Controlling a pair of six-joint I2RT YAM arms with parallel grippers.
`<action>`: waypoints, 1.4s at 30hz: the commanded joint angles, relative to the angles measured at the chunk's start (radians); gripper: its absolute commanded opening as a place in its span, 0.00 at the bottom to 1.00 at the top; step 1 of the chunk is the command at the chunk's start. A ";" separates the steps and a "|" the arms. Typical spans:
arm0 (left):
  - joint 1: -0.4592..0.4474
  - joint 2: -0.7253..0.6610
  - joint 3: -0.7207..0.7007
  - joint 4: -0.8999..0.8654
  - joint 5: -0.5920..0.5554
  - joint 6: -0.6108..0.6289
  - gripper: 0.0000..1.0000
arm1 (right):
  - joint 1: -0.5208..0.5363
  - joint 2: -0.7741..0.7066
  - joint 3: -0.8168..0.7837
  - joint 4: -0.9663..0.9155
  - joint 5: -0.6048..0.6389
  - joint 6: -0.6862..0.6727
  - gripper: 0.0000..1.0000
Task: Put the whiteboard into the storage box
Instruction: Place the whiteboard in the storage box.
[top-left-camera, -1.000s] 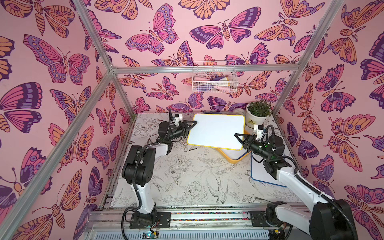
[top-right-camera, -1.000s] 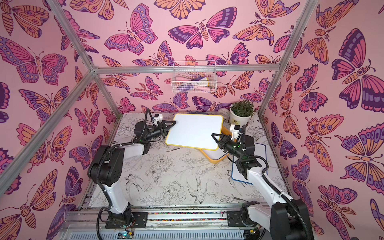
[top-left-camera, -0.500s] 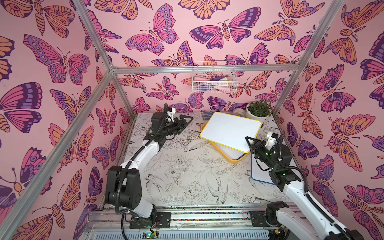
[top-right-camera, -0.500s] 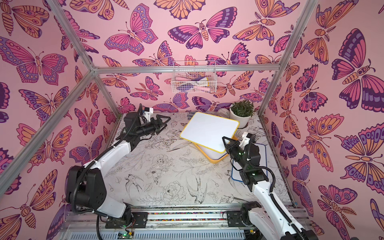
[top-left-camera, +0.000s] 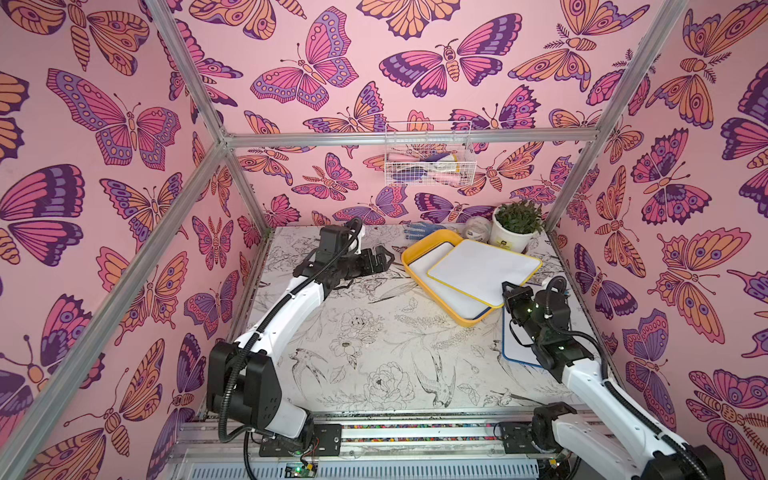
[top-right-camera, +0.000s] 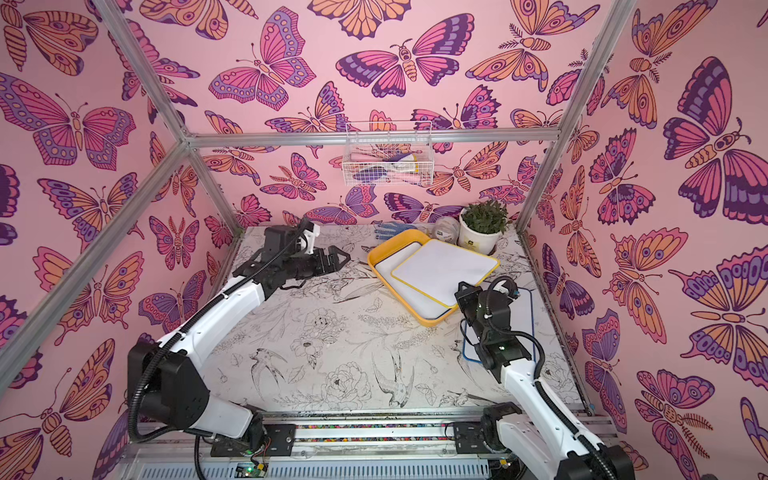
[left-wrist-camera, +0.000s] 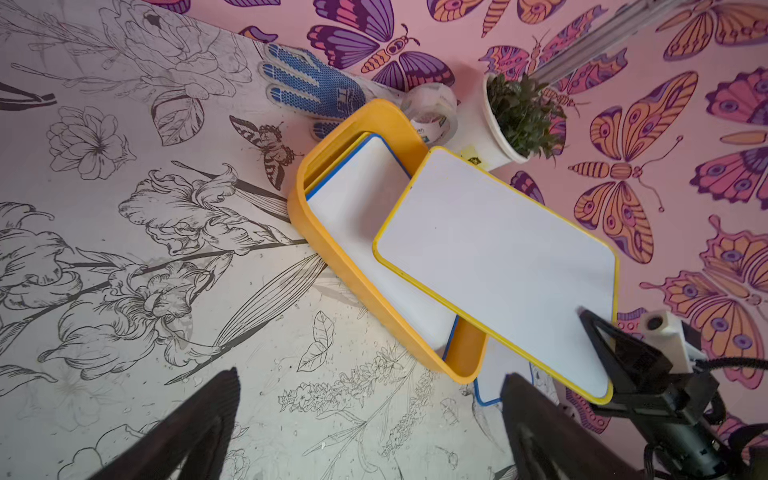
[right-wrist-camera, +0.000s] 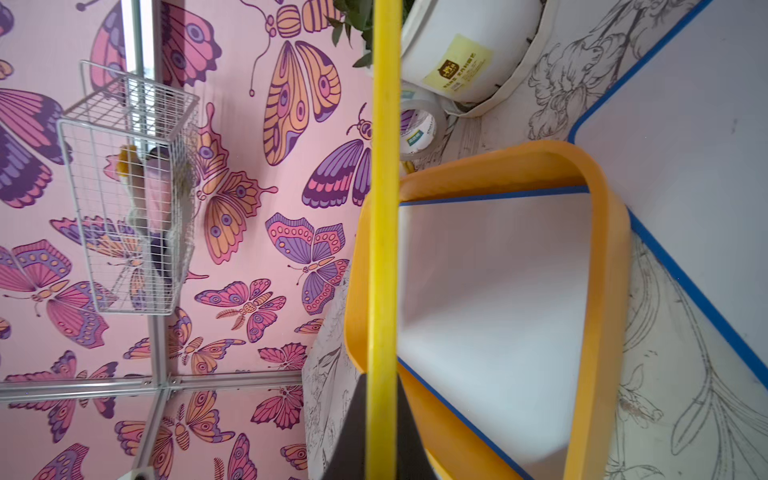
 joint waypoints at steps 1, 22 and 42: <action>-0.001 -0.039 -0.008 -0.032 -0.032 0.099 0.99 | 0.022 0.007 0.025 0.134 0.104 0.037 0.00; 0.067 -0.058 -0.061 0.015 -0.034 0.123 0.97 | 0.178 0.339 0.126 0.241 0.371 0.166 0.00; 0.122 -0.034 -0.099 0.071 0.004 0.046 0.97 | 0.386 0.419 0.263 0.112 0.668 0.229 0.00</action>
